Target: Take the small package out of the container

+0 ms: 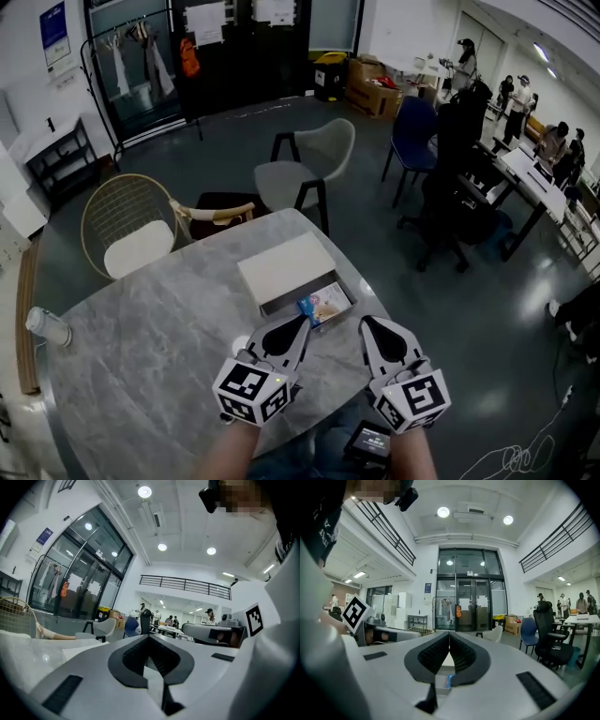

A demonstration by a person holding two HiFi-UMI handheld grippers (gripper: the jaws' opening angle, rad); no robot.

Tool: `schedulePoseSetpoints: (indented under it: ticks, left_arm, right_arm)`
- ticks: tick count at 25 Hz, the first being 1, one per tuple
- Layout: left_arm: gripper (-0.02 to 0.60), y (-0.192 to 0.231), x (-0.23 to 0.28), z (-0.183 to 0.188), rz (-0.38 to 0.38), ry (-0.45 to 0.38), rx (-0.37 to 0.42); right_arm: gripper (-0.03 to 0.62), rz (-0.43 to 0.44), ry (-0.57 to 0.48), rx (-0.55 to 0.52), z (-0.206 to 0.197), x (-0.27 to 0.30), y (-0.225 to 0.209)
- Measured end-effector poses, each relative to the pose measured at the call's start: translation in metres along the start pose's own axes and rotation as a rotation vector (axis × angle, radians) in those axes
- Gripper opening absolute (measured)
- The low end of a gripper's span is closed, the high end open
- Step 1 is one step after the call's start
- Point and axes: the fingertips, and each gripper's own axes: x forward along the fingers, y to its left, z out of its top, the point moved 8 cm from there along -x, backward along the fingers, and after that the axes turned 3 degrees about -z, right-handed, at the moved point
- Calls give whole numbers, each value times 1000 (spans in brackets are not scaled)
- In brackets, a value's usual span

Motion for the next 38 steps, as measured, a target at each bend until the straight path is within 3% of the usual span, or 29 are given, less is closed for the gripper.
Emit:
schedulePoseSetpoints:
  ticks: [4,10,15,20,23,24,27,31,38]
  left_arm:
    - [12,13,22,-10,84,18,-11]
    - [12,30,52,-28,230,74,-100]
    - [12,43,79,-37,244,138,-159]
    - [20,59,92,-55,324,186,-255]
    - [170,68,96,-65,326,212,-364]
    - [187,71,97,-68,332,221,-398]
    - [198,81,99,-81,344,268,-495]
    - [283,91,112,-104,319,388,-625]
    - [287,110,129,-138,372,548,-726]
  right_arm:
    - [25,78,19,-25,-5,34,-34]
    - [25,222,71,-40,-17,87,-79]
    - [25,313,97,-36,-27,129,-118]
    - [25,369,123,-1,-37,167,-150]
    - [25,416,141,0,-42,186,-159]
    - [25,431,148,3,-43,192,-161]
    - [25,460,158,20,-45,207,-169]
    - [25,476,175,50,-52,222,-180]
    - [25,491,231,98,-78,229,-184]
